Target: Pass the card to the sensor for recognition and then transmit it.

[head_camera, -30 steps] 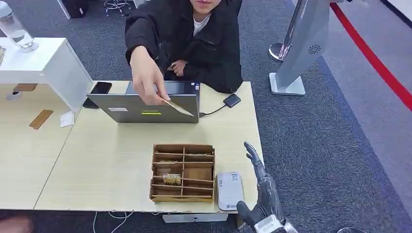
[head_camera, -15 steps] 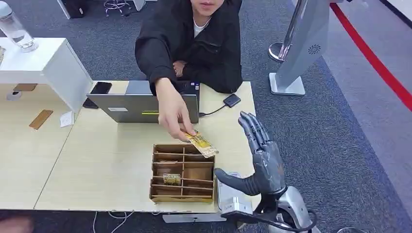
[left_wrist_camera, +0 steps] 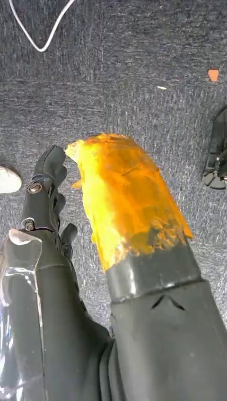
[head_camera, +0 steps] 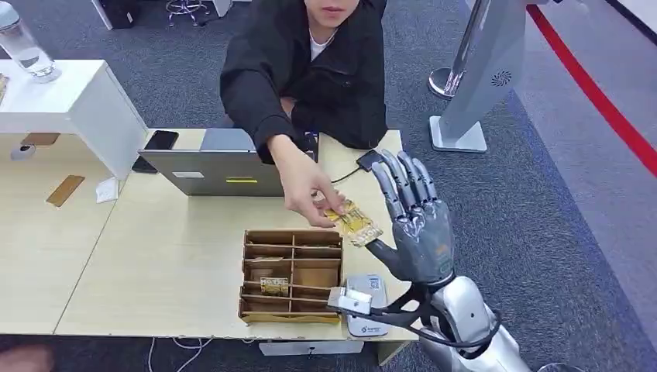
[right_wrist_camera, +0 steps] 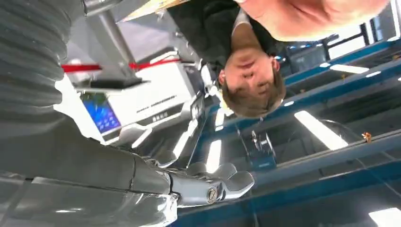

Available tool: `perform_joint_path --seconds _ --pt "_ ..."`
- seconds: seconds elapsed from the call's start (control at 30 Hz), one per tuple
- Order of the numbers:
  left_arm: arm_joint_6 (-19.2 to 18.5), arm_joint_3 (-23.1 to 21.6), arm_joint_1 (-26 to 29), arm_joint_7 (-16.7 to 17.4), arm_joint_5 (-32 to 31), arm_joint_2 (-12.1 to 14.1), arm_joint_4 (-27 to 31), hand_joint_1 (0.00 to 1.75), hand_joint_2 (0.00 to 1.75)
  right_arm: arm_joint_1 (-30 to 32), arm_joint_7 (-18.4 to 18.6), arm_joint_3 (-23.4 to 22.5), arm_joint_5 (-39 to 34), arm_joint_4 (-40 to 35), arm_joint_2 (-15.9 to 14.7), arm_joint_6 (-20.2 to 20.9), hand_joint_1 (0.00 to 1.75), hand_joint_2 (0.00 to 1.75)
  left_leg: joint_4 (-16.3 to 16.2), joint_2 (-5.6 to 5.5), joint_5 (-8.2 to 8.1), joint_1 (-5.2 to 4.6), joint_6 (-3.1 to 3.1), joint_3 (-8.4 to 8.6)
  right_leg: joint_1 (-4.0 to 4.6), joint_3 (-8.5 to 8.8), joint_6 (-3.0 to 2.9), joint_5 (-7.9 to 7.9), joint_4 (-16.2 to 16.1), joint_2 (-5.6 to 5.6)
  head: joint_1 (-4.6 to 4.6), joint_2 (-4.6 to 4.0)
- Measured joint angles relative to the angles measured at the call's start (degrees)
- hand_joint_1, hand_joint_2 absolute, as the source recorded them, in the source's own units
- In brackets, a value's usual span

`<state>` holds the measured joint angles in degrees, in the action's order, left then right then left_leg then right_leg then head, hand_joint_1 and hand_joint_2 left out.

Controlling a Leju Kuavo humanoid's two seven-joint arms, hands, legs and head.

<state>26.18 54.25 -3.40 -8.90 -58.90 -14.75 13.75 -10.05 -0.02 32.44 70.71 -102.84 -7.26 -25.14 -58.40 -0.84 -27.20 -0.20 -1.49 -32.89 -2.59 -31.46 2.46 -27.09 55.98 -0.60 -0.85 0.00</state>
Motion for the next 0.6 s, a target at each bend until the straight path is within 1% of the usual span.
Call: perform_joint_path --seconds 0.2,0.6 --pt "-0.2 0.0 0.0 0.4 -0.2 0.0 0.0 0.00 0.00 -0.3 0.9 0.0 1.5 0.4 0.0 -0.1 0.00 1.75 0.0 0.00 0.00 0.00 0.00 0.00 0.00 0.00 0.00 0.00 0.0 0.00 0.00 0.00" --pt "-0.3 0.0 0.0 0.4 -0.2 0.0 0.0 0.00 0.00 -0.5 1.0 0.0 1.7 0.6 0.1 -0.1 0.00 1.75 0.0 0.00 0.00 0.00 0.00 0.00 0.00 0.00 0.00 0.00 0.0 0.00 0.00 0.00"
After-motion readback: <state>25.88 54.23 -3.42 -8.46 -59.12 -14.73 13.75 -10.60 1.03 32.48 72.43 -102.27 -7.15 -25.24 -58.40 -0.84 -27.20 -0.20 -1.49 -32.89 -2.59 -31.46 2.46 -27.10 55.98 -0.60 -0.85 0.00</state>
